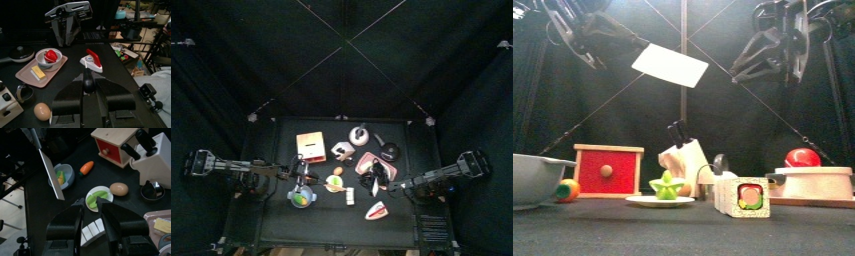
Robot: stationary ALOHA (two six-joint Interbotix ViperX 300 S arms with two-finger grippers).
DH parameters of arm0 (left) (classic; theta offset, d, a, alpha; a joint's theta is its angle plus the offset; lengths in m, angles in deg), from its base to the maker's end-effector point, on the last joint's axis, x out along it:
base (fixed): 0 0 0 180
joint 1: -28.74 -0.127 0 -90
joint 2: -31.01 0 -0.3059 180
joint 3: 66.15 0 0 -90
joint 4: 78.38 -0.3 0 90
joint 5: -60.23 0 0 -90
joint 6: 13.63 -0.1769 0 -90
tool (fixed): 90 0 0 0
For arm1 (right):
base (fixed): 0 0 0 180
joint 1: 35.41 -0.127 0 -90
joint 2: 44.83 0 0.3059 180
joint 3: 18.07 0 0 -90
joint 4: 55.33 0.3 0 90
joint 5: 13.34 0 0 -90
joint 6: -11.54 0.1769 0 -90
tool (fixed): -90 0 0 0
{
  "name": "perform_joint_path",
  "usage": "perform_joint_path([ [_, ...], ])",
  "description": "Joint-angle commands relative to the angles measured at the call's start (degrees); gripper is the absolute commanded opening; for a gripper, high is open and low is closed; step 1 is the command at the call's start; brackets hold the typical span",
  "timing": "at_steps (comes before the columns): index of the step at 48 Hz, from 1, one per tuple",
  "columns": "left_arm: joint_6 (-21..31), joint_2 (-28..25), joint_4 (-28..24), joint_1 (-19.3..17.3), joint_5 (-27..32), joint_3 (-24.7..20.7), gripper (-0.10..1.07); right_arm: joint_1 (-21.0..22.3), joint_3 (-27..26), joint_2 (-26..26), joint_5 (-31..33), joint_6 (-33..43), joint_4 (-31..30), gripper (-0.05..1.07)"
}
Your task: Pull out cleaver
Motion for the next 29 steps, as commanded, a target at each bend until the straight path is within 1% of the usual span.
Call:
perform_joint_path([
  [1, -0.5, 0.0, 0.7, 0.1, -0.5, -1.1, 0.5, -0.2, -0.5, 0.9, 0.1, -0.1, -0.1, 0.67],
  [9, -1.4, 0.0, 1.8, 0.1, -0.5, -1.1, 0.5, -0.2, -0.5, 1.0, 0.1, -0.1, -0.1, 0.67],
  [24, -1.5, 0.0, 1.8, 0.0, -0.5, -1.1, 0.5, -0.2, -0.5, 0.9, 0.1, 0.0, 0.0, 0.67],
  [29, -1.5, 0.0, 1.8, 0.1, -0.5, -1.1, 0.5, -0.1, -0.8, 1.0, -0.4, 0.4, 1.4, 0.68],
])
